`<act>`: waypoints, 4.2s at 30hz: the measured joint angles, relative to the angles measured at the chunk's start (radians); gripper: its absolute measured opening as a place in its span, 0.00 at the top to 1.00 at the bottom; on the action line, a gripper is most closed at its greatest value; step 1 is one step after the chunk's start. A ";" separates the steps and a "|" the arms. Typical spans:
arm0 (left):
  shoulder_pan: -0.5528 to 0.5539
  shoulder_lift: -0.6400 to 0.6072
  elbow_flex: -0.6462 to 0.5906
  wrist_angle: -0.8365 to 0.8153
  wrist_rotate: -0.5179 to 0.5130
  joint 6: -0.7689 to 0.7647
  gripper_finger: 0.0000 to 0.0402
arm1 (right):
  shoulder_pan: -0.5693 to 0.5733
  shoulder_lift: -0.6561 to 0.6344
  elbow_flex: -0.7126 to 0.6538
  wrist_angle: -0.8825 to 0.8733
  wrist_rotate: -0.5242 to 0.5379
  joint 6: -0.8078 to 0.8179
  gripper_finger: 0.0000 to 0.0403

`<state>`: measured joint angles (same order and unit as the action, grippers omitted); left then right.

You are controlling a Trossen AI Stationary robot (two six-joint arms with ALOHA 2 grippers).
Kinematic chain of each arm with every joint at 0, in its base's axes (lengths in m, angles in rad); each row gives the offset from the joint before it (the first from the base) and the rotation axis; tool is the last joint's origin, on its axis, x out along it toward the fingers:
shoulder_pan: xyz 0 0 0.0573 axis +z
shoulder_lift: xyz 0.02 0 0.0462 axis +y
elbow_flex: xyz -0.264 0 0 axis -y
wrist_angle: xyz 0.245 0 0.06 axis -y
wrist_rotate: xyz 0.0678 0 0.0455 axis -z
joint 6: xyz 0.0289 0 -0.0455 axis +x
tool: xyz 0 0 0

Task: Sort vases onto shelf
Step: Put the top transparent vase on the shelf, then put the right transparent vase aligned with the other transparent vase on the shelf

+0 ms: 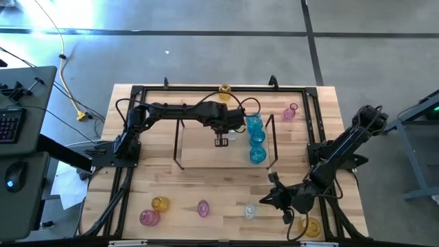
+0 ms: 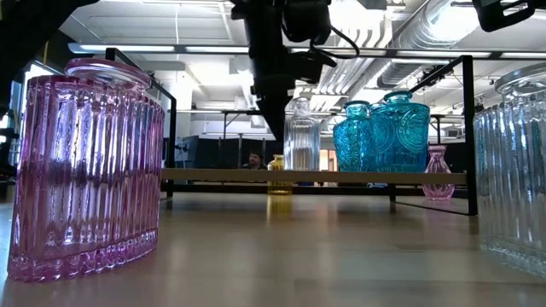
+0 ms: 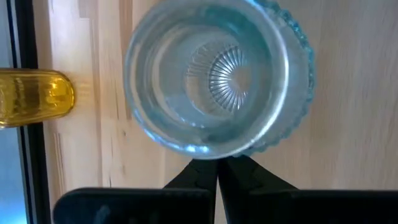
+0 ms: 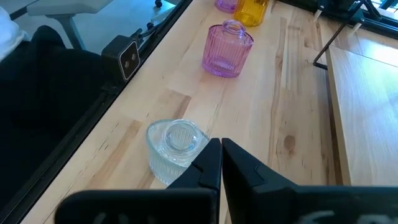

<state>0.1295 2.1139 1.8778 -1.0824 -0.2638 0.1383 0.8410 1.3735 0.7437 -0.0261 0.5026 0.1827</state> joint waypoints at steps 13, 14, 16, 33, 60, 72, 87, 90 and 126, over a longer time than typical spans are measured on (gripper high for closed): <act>0.004 0.000 0.000 -0.054 0.164 -0.014 1.00 | 0.000 0.000 0.000 0.000 0.000 0.000 1.00; 0.003 0.000 0.000 -0.042 0.168 -0.014 1.00 | 0.000 0.000 0.000 0.000 0.000 0.000 1.00; 0.003 0.000 0.000 -0.005 0.171 -0.014 1.00 | 0.000 0.000 0.000 0.000 0.000 0.000 1.00; 0.032 0.000 0.000 0.073 0.156 -0.013 1.00 | 0.000 0.000 0.000 0.000 0.000 0.000 1.00; -0.237 -0.177 -0.167 0.237 0.100 -0.022 1.00 | 0.011 0.002 -0.145 0.343 0.056 -0.208 1.00; -0.431 -0.524 -0.506 0.302 0.127 -0.218 1.00 | 0.059 0.001 -0.156 0.457 0.137 -0.322 1.00; -0.762 -0.640 -0.507 -0.019 0.079 -0.658 0.99 | 0.049 0.000 -0.156 0.455 0.137 -0.322 1.00; -0.775 -0.638 -0.507 -0.017 0.049 -0.660 0.97 | 0.049 0.000 -0.156 0.455 0.137 -0.312 1.00; -0.610 -0.639 -0.966 1.104 -0.035 -0.232 1.00 | 0.079 0.001 0.454 -1.181 -0.310 1.238 0.58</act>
<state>-0.4808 1.4754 0.9123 0.0212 -0.2985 -0.0937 0.9204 1.3749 1.1973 -1.2070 0.1923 1.4205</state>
